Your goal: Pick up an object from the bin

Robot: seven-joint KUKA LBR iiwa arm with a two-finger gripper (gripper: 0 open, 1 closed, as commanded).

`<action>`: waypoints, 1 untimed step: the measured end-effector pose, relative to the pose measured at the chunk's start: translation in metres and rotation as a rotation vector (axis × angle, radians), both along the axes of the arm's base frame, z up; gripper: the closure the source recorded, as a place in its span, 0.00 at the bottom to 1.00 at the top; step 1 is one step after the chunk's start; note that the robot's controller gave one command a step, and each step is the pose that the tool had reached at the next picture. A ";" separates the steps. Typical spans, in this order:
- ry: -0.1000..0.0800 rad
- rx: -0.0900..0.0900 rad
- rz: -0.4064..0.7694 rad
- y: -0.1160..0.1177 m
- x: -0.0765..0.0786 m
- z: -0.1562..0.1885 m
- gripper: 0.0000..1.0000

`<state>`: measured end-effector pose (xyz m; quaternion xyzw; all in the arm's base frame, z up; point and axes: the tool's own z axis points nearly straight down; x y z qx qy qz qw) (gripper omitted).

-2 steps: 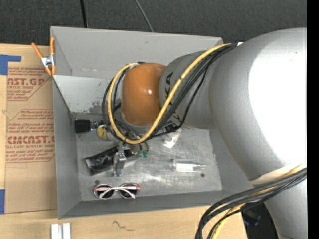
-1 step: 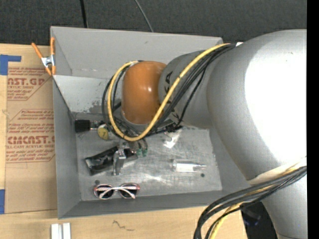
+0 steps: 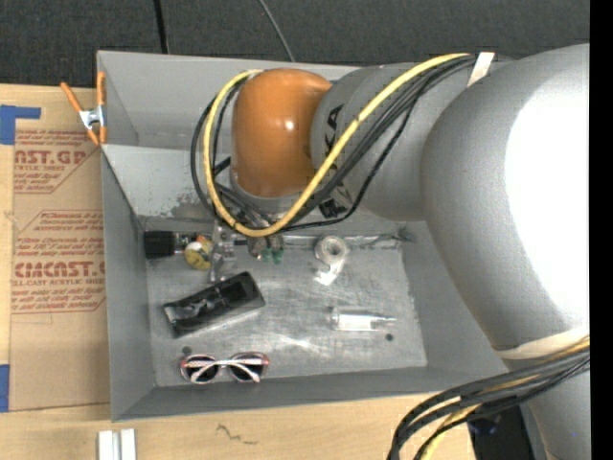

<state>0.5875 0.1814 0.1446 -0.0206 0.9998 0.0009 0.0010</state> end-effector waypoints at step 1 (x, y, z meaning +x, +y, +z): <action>0.000 0.000 0.000 0.000 0.000 0.000 0.00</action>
Offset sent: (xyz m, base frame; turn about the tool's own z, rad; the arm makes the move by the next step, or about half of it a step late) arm 0.0000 0.0000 0.0000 0.0000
